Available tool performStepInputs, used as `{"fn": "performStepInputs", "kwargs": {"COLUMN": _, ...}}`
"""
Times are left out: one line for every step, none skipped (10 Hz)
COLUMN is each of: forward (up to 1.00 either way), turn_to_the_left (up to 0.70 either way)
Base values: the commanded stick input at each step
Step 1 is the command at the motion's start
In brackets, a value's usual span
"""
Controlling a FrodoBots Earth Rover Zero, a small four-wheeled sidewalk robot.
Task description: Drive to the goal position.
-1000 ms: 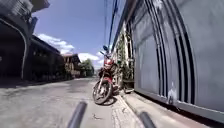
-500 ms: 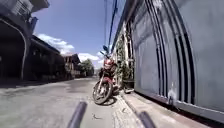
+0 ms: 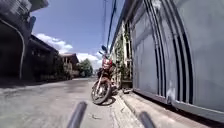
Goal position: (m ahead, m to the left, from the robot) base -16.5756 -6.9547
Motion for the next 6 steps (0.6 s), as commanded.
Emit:
{"fn": "performStepInputs", "kwargs": {"forward": 0.0, "turn_to_the_left": 0.69}}
{"fn": "performStepInputs", "kwargs": {"forward": 0.0, "turn_to_the_left": 0.69}}
{"fn": "performStepInputs", "kwargs": {"forward": 0.0, "turn_to_the_left": 0.69}}
{"fn": "performStepInputs", "kwargs": {"forward": 0.0, "turn_to_the_left": 0.69}}
{"fn": "performStepInputs", "kwargs": {"forward": 0.0, "turn_to_the_left": 0.69}}
{"fn": "performStepInputs", "kwargs": {"forward": 0.0, "turn_to_the_left": 0.69}}
